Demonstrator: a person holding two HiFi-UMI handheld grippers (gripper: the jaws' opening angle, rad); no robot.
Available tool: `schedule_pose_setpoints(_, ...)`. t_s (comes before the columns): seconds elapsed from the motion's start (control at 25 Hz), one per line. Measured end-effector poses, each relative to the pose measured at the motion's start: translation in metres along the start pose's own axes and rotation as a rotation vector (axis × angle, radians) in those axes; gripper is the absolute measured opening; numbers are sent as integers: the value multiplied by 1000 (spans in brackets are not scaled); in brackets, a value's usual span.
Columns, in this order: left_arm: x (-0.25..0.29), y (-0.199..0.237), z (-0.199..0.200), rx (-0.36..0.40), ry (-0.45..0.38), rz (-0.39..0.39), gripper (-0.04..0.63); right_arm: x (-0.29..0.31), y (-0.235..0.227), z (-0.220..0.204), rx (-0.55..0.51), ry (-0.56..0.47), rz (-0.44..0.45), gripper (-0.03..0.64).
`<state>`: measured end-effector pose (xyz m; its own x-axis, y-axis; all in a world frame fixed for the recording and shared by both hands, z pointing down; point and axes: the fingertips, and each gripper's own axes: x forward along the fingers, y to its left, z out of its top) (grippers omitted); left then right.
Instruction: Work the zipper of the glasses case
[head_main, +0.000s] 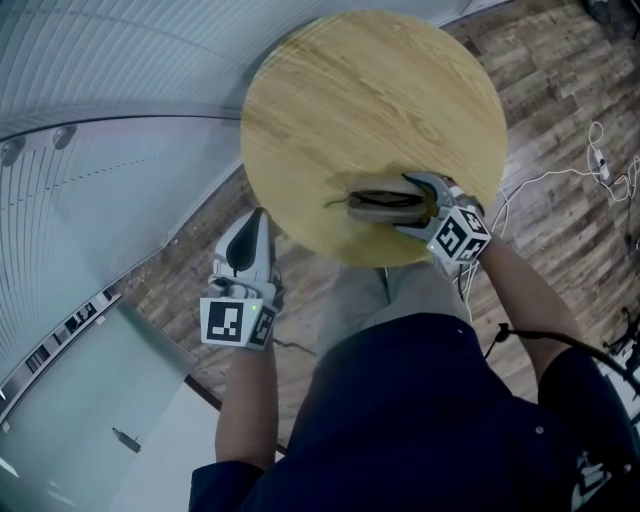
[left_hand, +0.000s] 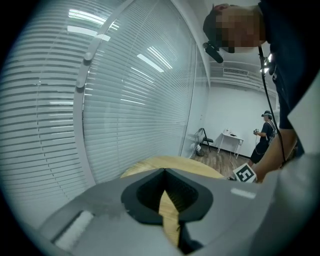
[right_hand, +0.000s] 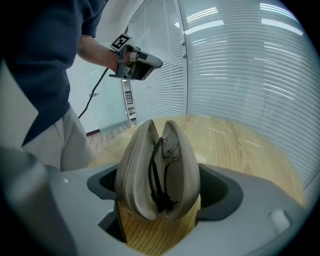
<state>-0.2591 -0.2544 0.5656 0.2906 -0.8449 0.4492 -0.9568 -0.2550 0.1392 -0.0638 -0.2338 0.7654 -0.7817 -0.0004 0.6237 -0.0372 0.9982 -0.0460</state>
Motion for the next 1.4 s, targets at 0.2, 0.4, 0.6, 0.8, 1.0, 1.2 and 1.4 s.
schedule_pose_setpoints(0.2,-9,-3,-3,-4,-3,15,2,-4,-4,4,32,-34,12,359)
schedule_pose_setpoints(0.4,-19,0,-12,-14,14,30,2,12,-8,0,25,36,25,356)
schedule_pose_setpoints(0.6,-30,7,-21,-29,28,54,2,23,-11,-7,20,113,17,339)
schedule_pose_setpoints(0.8,-41,9,-25,-62,16,66,2,16,-8,-2,99,74,10,304)
schedule_pose_setpoints(1.0,-39,8,-10,-63,-32,32,2,3,-10,16,166,2,-23,298)
schedule_pose_setpoints(1.2,-40,2,3,-66,-81,1,2,-19,-2,41,203,-62,-42,298)
schedule_pose_setpoints(1.4,-42,-15,11,-33,-92,-91,2,-46,1,80,230,-148,-84,298)
